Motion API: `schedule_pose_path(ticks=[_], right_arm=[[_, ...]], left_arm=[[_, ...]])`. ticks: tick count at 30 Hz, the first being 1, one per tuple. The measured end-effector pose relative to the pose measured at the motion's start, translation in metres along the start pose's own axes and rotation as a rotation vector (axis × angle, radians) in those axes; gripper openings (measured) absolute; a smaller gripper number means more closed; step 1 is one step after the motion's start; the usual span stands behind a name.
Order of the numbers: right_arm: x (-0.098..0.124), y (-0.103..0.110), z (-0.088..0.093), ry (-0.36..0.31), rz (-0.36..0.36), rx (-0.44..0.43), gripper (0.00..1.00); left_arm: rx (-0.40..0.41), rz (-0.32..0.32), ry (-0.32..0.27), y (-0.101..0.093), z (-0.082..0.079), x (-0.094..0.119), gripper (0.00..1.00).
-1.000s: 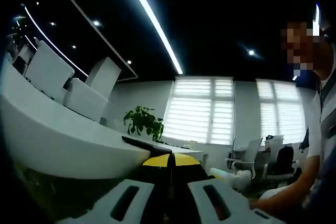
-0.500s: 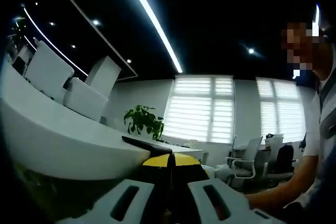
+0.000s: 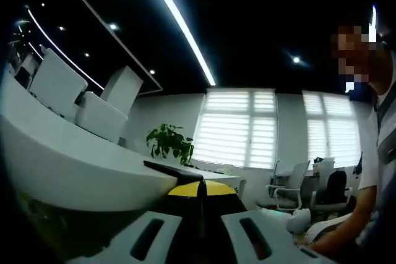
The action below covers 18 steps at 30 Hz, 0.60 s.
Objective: Clamp the fixed fixture on the desktop, loosen the retaining clip, secure it to the edge of the desk, and tighten the retaining clip.
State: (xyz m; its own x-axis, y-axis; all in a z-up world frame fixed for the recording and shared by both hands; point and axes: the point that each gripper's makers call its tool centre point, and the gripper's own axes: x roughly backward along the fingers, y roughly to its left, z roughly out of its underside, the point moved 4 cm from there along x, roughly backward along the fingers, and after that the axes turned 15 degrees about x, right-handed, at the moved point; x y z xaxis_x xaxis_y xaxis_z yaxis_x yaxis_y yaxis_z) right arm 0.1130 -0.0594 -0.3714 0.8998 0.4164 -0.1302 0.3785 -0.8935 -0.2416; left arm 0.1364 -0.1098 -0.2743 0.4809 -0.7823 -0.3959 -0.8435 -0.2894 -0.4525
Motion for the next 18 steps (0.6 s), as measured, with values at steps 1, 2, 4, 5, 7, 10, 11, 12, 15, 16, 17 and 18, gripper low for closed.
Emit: schedule_pose_path(ticks=[1,2,4,5,7,10,11,12,15,16,17,18], right_arm=[[0.008,-0.003,0.007,0.074,0.102,0.013,0.48],[0.015,0.001,0.01,0.113,0.133,-0.006,0.46],[0.021,0.012,0.008,0.115,0.128,0.007,0.45],[0.021,0.015,0.005,0.108,0.133,0.042,0.46],[0.021,0.013,-0.001,0.101,0.172,0.097,0.48],[0.012,0.008,-0.009,0.087,0.199,0.082,0.48],[0.008,0.007,-0.011,0.086,0.204,0.083,0.48],[0.004,0.006,-0.012,0.086,0.204,0.082,0.48],[-0.006,0.005,-0.013,0.078,0.215,0.086,0.46],[-0.008,0.005,-0.014,0.075,0.219,0.084,0.44],[-0.01,0.005,-0.015,0.07,0.221,0.079,0.41],[-0.013,0.005,-0.015,0.066,0.226,0.08,0.39]], left_arm=[[0.001,-0.001,-0.001,0.0,0.0,0.0,0.02],[0.001,-0.001,-0.002,-0.001,0.0,0.0,0.02],[-0.002,-0.004,0.0,-0.001,0.0,0.0,0.02],[-0.001,-0.006,0.001,-0.002,0.0,0.0,0.02],[-0.001,-0.008,-0.001,-0.002,0.001,0.0,0.02],[0.002,-0.007,-0.005,-0.003,0.001,0.0,0.02],[0.004,-0.006,-0.007,-0.003,0.001,0.0,0.02],[0.004,-0.006,-0.007,-0.004,0.001,0.0,0.02],[0.004,-0.004,-0.006,0.0,0.0,0.0,0.02],[0.002,-0.003,-0.003,0.0,0.0,0.0,0.02],[0.002,-0.003,-0.002,0.0,-0.001,0.0,0.02],[0.001,-0.002,-0.002,0.0,-0.001,0.0,0.02]])
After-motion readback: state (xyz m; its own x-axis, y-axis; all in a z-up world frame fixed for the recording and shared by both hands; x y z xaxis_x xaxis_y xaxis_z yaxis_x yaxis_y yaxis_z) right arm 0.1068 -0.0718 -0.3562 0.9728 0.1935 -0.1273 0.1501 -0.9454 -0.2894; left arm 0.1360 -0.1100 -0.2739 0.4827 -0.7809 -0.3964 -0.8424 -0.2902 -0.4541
